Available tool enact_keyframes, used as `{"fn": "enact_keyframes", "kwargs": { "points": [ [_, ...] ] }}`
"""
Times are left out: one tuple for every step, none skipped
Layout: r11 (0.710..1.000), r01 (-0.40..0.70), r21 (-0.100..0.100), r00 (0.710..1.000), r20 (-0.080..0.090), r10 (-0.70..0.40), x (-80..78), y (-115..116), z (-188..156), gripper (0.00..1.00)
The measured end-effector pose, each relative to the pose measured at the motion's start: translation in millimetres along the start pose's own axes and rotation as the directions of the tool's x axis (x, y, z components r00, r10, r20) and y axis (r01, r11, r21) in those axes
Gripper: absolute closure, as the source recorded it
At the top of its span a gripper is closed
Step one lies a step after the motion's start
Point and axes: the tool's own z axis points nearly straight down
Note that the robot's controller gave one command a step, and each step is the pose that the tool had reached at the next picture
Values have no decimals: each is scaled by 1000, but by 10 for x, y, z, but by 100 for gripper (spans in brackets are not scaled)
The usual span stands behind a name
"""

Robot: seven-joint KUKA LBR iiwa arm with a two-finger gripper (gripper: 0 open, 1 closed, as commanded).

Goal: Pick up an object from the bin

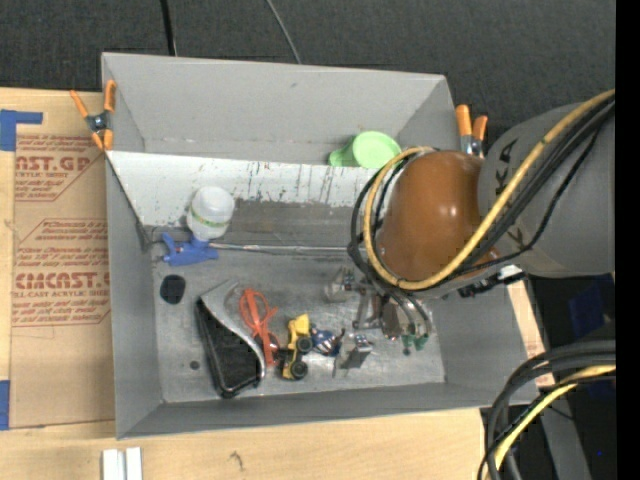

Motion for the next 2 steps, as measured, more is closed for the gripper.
{"fn": "enact_keyframes", "kwargs": {
  "points": [
    [1000,0,0,1000,0,0,0,0,0,0],
    [1000,14,1,1000,2,-14,-10,42,796,100]
  ]
}}
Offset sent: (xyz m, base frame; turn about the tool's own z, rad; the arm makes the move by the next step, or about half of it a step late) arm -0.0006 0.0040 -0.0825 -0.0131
